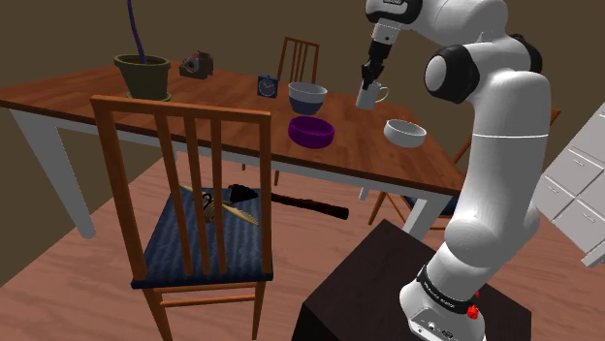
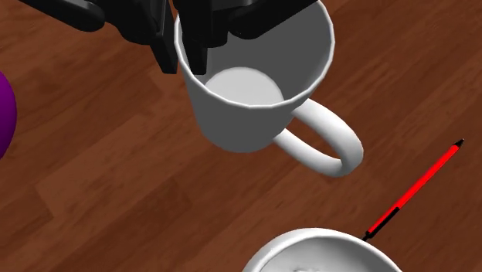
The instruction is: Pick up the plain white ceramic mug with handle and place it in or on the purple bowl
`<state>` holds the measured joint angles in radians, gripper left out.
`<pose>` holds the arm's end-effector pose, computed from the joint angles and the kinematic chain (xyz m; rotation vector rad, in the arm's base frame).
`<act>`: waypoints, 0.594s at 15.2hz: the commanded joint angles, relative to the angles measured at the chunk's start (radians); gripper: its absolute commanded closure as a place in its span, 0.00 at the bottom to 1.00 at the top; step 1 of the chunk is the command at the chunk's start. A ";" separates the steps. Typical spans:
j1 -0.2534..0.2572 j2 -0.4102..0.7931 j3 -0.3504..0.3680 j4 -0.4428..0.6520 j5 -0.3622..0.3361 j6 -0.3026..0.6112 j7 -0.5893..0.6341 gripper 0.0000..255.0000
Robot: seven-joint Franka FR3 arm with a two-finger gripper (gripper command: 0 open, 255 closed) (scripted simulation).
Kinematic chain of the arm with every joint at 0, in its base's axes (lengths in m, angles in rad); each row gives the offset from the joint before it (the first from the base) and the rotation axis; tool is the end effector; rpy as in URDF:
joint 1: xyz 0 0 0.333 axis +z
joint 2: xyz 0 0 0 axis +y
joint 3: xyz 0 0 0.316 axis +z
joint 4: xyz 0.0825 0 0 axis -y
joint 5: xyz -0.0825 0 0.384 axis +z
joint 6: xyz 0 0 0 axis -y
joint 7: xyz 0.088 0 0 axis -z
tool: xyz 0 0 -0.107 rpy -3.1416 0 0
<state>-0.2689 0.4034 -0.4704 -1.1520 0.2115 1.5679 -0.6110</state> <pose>0.5489 -0.3761 0.5944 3.1317 -0.1325 0.0949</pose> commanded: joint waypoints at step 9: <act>0.016 -0.006 0.004 0.113 -0.004 -0.116 0.043 1.00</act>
<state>-0.2817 0.4316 -0.4659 -0.9958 0.2236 1.4414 -0.5856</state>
